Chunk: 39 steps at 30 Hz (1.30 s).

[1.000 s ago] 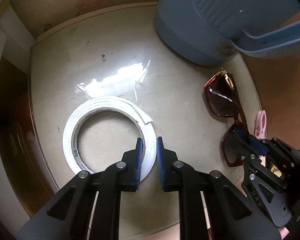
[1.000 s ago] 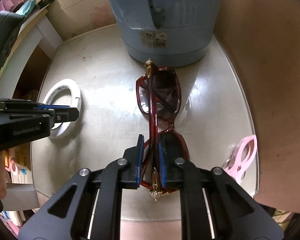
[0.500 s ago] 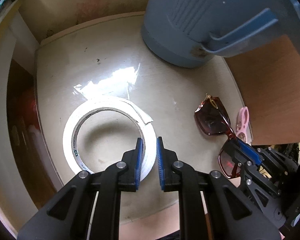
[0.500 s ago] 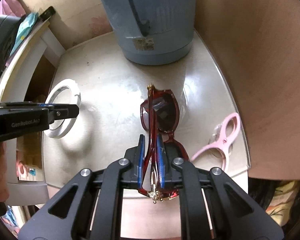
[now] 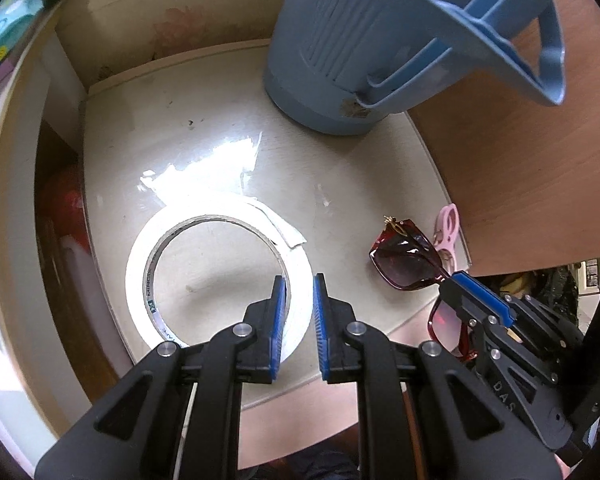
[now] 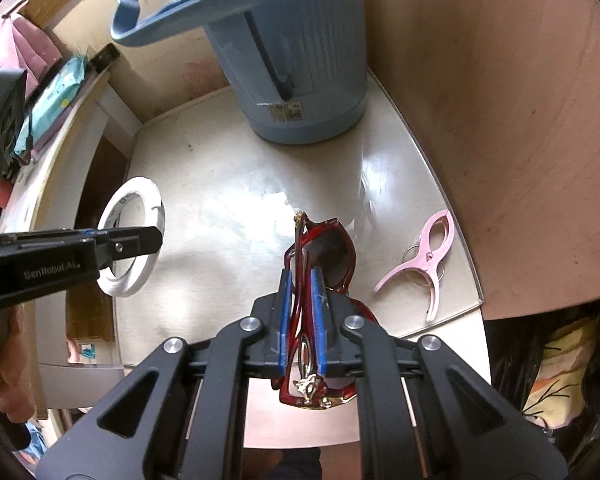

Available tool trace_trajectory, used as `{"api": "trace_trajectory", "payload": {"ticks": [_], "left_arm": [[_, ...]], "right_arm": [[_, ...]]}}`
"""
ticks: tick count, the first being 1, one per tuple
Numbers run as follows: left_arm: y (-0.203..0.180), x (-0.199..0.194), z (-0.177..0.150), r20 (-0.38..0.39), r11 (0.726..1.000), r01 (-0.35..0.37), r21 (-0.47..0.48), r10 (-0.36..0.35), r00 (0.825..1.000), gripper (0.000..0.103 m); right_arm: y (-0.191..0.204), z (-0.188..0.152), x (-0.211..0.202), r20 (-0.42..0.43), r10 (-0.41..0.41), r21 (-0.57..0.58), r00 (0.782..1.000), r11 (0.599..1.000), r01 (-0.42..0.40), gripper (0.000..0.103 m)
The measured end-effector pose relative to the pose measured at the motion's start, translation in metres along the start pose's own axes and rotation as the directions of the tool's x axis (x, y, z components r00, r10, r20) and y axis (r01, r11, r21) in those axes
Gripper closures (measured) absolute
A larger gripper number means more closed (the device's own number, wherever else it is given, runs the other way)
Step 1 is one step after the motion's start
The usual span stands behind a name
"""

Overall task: Collect trash
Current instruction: 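Carry the tape roll and sunglasses in both tools over the trash bin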

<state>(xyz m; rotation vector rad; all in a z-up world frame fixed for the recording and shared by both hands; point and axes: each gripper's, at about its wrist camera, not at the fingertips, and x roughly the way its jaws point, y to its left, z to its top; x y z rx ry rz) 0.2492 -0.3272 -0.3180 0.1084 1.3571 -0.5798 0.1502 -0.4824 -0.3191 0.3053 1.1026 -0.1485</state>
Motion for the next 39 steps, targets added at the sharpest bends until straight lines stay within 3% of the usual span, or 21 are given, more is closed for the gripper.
{"api": "trace_trajectory", "payload": {"ticks": [12, 21, 30, 39], "left_arm": [[-0.018, -0.033, -0.013, 0.03, 0.999, 0.033, 0.002, -0.033, 0.999, 0.089], [-0.033, -0.062, -0.04, 0.045, 0.998, 0.043, 0.04, -0.045, 0.998, 0.089], [-0.045, -0.089, -0.087, 0.057, 0.996, 0.06, 0.073, -0.065, 0.996, 0.089], [-0.058, -0.109, -0.159, 0.053, 0.989, 0.088, 0.118, -0.095, 0.994, 0.089]], "right_arm": [[0.005, -0.007, -0.046, 0.039, 0.006, -0.005, 0.999, 1.0, -0.006, 0.093], [0.018, -0.031, -0.081, 0.067, 0.002, 0.003, 0.998, 1.0, -0.002, 0.093], [0.039, -0.078, -0.123, 0.095, -0.003, 0.0, 0.995, 1.0, 0.003, 0.093], [0.062, -0.15, -0.163, 0.111, -0.027, 0.023, 0.993, 0.999, 0.025, 0.093]]}}
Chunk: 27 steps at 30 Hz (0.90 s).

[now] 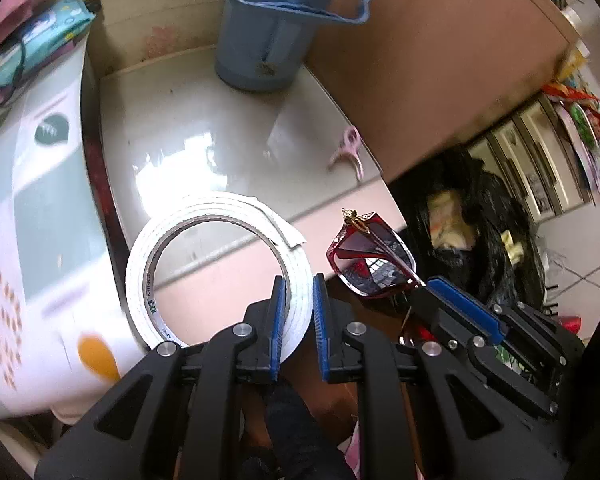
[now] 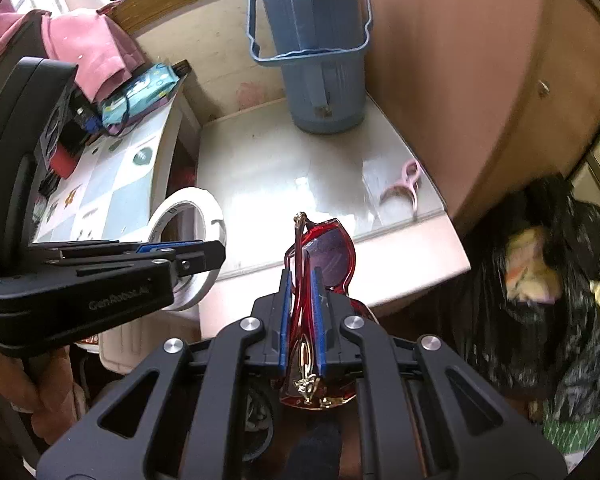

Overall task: Collect trash
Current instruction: 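Carry the tape roll and sunglasses in both tools over the trash bin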

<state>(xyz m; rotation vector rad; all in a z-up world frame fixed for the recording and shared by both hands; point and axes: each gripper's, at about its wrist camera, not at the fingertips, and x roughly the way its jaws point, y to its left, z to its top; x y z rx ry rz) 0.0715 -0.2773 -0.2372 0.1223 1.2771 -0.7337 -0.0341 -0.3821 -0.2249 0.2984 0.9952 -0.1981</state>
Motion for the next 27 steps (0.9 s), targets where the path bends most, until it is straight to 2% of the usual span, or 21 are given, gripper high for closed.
{"api": "trace_trajectory", "payload": {"ticks": [9, 14, 20, 27], "left_arm": [[-0.012, -0.017, -0.074, -0.01, 0.999, 0.034, 0.037, -0.033, 0.999, 0.089], [-0.01, -0.028, -0.111, -0.005, 0.998, 0.04, 0.038, -0.04, 0.999, 0.089], [0.011, -0.041, -0.149, 0.006, 0.999, 0.032, -0.005, -0.031, 0.999, 0.089], [0.052, -0.054, -0.2, 0.006, 0.995, 0.002, -0.097, -0.001, 1.0, 0.089]], "right_arm": [[0.021, -0.079, -0.039, -0.008, -0.032, 0.014, 0.999, 0.999, 0.033, 0.093], [0.036, -0.11, -0.052, -0.016, -0.04, 0.001, 0.999, 0.999, 0.04, 0.093], [0.065, -0.138, -0.057, -0.028, -0.019, -0.047, 0.999, 0.999, 0.018, 0.093], [0.112, -0.167, -0.053, -0.063, 0.028, -0.122, 0.998, 0.992, -0.036, 0.093]]}}
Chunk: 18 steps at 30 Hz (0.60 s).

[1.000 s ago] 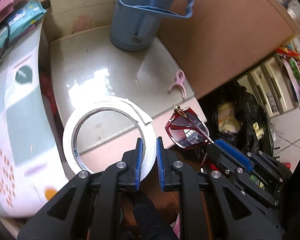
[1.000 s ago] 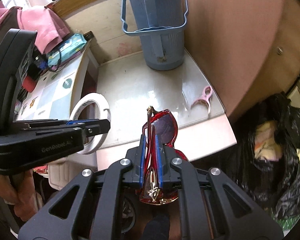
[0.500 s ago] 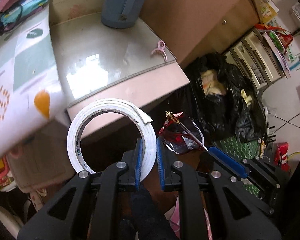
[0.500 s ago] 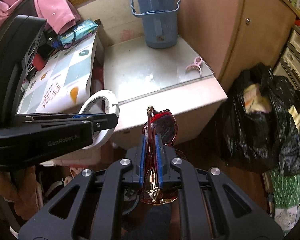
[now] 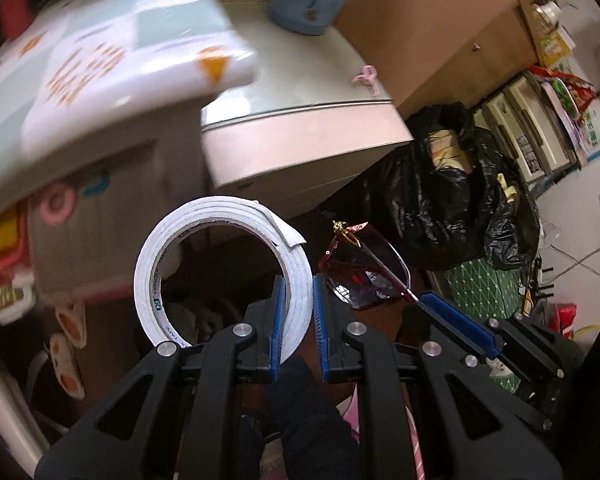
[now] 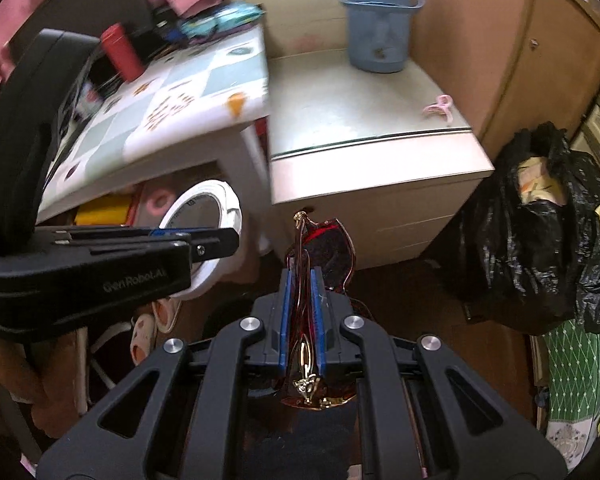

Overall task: Collect trash
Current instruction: 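Carry the tape roll and sunglasses in both tools over the trash bin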

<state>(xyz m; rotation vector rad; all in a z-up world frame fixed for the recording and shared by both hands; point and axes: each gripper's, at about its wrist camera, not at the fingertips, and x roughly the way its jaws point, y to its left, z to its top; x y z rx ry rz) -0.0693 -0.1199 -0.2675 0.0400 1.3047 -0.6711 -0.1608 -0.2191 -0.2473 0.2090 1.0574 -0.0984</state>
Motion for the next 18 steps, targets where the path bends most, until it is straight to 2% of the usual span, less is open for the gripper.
{"api": "trace_trajectory", "payload": {"ticks": [9, 18], "left_arm": [[0.058, -0.004, -0.061, -0.031, 0.988, -0.043, -0.147, 0.039, 0.999, 0.089], [0.107, 0.009, -0.094, -0.047, 0.964, -0.089, -0.252, 0.079, 0.996, 0.089]], "right_arm": [[0.06, -0.031, 0.021, -0.086, 0.072, -0.101, 0.994, 0.992, -0.081, 0.093], [0.095, -0.051, 0.058, -0.153, 0.118, -0.181, 0.981, 0.973, -0.145, 0.093]]}}
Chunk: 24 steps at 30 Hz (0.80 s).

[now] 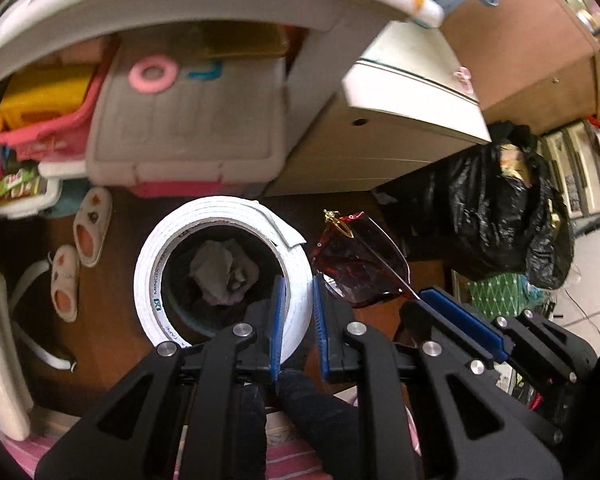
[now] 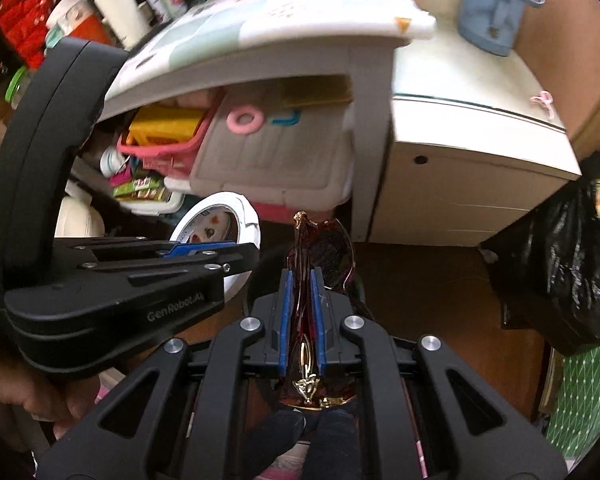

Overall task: Collect trash
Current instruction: 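Carry the tape roll and sunglasses in both tools over the trash bin, then open both tools to drop the tape roll and sunglasses into the bin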

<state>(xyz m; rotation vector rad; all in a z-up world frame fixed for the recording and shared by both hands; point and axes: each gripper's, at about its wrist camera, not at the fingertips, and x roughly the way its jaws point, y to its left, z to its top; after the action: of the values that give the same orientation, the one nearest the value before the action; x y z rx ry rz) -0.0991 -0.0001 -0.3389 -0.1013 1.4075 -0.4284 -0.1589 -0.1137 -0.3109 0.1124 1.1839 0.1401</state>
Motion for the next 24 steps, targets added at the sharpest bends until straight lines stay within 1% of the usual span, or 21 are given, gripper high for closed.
{"api": "trace_trajectory", "payload": {"ticks": [6, 12, 19, 24], "left_arm": [[0.034, 0.021, -0.008, -0.005, 0.997, -0.025, -0.07, 0.025, 1.0, 0.089], [0.069, 0.061, -0.018, -0.036, 0.991, -0.042, -0.128, 0.038, 0.999, 0.089], [0.098, 0.111, -0.027, -0.07, 0.988, -0.048, -0.144, 0.038, 0.997, 0.089], [0.109, 0.152, -0.031, -0.105, 0.989, -0.054, -0.139, 0.039, 0.994, 0.089]], "right_arm": [[0.011, -0.004, 0.042, -0.043, 0.022, -0.045, 0.999, 0.999, -0.024, 0.093], [0.014, -0.012, 0.094, -0.1, 0.03, -0.071, 0.995, 0.997, -0.037, 0.093], [0.008, -0.024, 0.156, -0.172, 0.022, -0.079, 0.985, 0.996, -0.036, 0.093], [0.001, -0.034, 0.197, -0.211, 0.015, -0.077, 0.977, 0.997, -0.032, 0.093]]}}
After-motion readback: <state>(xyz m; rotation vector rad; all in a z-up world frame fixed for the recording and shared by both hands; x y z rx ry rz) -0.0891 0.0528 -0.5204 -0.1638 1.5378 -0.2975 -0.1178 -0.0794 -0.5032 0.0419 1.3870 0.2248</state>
